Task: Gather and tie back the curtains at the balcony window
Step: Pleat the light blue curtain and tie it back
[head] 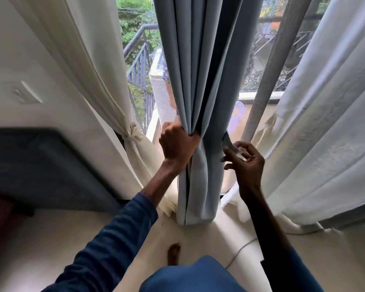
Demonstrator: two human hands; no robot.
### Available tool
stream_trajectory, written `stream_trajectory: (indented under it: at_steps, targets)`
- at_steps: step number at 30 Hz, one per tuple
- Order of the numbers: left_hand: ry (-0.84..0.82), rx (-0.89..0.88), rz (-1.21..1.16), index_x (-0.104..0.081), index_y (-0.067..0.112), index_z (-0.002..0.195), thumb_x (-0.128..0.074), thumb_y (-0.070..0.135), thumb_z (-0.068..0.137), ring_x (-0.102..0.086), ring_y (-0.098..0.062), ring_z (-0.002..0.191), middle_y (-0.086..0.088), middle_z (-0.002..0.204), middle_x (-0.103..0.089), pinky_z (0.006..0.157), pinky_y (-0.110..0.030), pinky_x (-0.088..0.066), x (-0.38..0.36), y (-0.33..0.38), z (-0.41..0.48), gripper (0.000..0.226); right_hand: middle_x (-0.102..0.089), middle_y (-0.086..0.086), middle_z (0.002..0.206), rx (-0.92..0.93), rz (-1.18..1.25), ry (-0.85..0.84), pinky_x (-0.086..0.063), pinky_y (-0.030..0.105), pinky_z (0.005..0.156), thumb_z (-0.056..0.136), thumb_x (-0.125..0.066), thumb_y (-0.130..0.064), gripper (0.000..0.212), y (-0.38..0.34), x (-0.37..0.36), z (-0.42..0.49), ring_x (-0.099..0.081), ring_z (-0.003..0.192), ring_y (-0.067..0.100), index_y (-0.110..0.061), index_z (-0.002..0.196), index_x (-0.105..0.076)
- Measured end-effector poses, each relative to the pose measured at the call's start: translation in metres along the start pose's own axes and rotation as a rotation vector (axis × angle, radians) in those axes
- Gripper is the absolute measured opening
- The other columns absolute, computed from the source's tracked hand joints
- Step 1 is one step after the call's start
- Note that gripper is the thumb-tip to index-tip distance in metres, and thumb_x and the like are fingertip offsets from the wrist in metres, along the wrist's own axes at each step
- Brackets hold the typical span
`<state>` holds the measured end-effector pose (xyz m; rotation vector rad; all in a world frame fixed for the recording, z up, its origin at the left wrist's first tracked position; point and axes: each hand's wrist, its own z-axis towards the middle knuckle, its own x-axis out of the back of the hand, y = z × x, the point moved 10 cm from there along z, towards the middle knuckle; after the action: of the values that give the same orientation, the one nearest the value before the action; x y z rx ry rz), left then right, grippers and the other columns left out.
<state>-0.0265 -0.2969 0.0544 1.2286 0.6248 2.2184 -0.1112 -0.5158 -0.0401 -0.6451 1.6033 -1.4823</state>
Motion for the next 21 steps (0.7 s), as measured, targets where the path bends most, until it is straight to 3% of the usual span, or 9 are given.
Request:
stream_trajectory:
  at_steps: [3,6,8,11,13,15,17,19,21]
  targets:
    - [0.041,-0.061,-0.086,-0.041,0.012,0.125,-0.084,0.034,0.067,-0.062,-0.022,0.085,-0.008,0.108,-0.061,0.067,-0.024,-0.045,0.003,0.004,-0.006,0.075,-0.067,0.014,0.084,0.0,-0.017,-0.107,-0.06,0.037,0.055,0.087,-0.078,-0.001,0.021,-0.005,-0.016,-0.004,-0.074,0.064,0.03,-0.01,0.09,-0.059]
    - [-0.136,-0.015,-0.183,-0.025,0.016,0.135,-0.083,0.034,0.06,-0.048,-0.007,0.087,0.007,0.123,-0.036,0.074,-0.02,-0.04,-0.016,0.002,0.001,0.096,-0.064,0.018,0.084,-0.014,-0.03,-0.232,-0.063,0.041,0.069,0.084,-0.079,0.001,0.024,-0.002,-0.035,-0.008,-0.073,0.078,0.03,-0.007,0.083,-0.056]
    - [-0.456,-0.003,-0.359,-0.027,0.012,0.141,-0.079,0.037,0.06,-0.054,-0.008,0.094,0.006,0.12,-0.042,0.079,-0.029,-0.049,-0.043,0.001,0.007,0.099,-0.061,0.016,0.086,-0.004,-0.049,-0.263,-0.062,0.046,0.077,0.082,-0.082,0.0,0.025,0.0,-0.042,-0.007,-0.068,0.079,0.027,-0.001,0.084,-0.057]
    - [-1.073,0.007,-0.698,-0.048,0.001,0.128,-0.077,0.004,0.078,-0.07,-0.012,0.088,0.001,0.1,-0.071,0.075,-0.03,-0.058,-0.063,0.012,-0.015,0.059,-0.061,0.008,0.085,0.028,-0.052,-0.277,-0.058,0.043,0.081,0.079,-0.083,0.002,0.025,-0.003,-0.044,-0.003,-0.065,0.078,0.022,0.001,0.087,-0.059]
    - [-1.238,-0.098,-0.658,-0.057,0.006,0.116,-0.071,-0.01,0.082,-0.071,-0.019,0.088,-0.001,0.093,-0.075,0.078,-0.03,-0.059,-0.06,0.019,-0.022,0.04,-0.065,0.004,0.089,0.037,-0.037,-0.33,-0.057,0.037,0.087,0.079,-0.082,0.004,0.023,-0.006,-0.044,-0.001,-0.068,0.086,0.021,-0.004,0.089,-0.064]
    - [-1.24,-0.216,-0.599,-0.065,-0.002,0.109,-0.074,-0.009,0.082,-0.069,-0.018,0.084,-0.004,0.094,-0.073,0.071,-0.028,-0.057,-0.064,0.023,-0.019,0.029,-0.069,-0.001,0.095,0.008,-0.018,-0.383,-0.056,0.038,0.093,0.08,-0.079,0.008,0.023,-0.005,-0.045,0.0,-0.07,0.093,0.02,-0.006,0.093,-0.067]
    - [-1.163,-0.215,-0.542,-0.069,-0.003,0.108,-0.08,0.0,0.081,-0.069,-0.017,0.079,-0.006,0.095,-0.073,0.063,-0.028,-0.057,-0.073,0.02,-0.01,0.029,-0.072,-0.002,0.094,-0.016,-0.026,-0.409,-0.057,0.037,0.093,0.081,-0.077,0.01,0.021,-0.002,-0.045,0.0,-0.07,0.092,0.019,0.0,0.096,-0.068]
    - [-1.058,-0.199,-0.466,-0.074,0.008,0.104,-0.086,0.013,0.077,-0.072,-0.019,0.078,-0.001,0.093,-0.076,0.059,-0.031,-0.059,-0.078,0.017,-0.001,0.03,-0.073,0.007,0.091,-0.012,-0.058,-0.369,-0.059,0.042,0.091,0.082,-0.079,0.006,0.018,-0.003,-0.039,0.002,-0.071,0.088,0.024,0.008,0.097,-0.07]
    - [-0.929,-0.215,-0.401,-0.074,0.026,0.095,-0.088,0.027,0.075,-0.069,-0.004,0.071,0.015,0.082,-0.074,0.055,-0.02,-0.054,-0.077,0.016,0.005,0.024,-0.071,0.014,0.084,0.002,-0.085,-0.264,-0.06,0.049,0.086,0.081,-0.082,0.002,0.018,-0.004,-0.026,0.007,-0.071,0.081,0.026,0.012,0.091,-0.071]
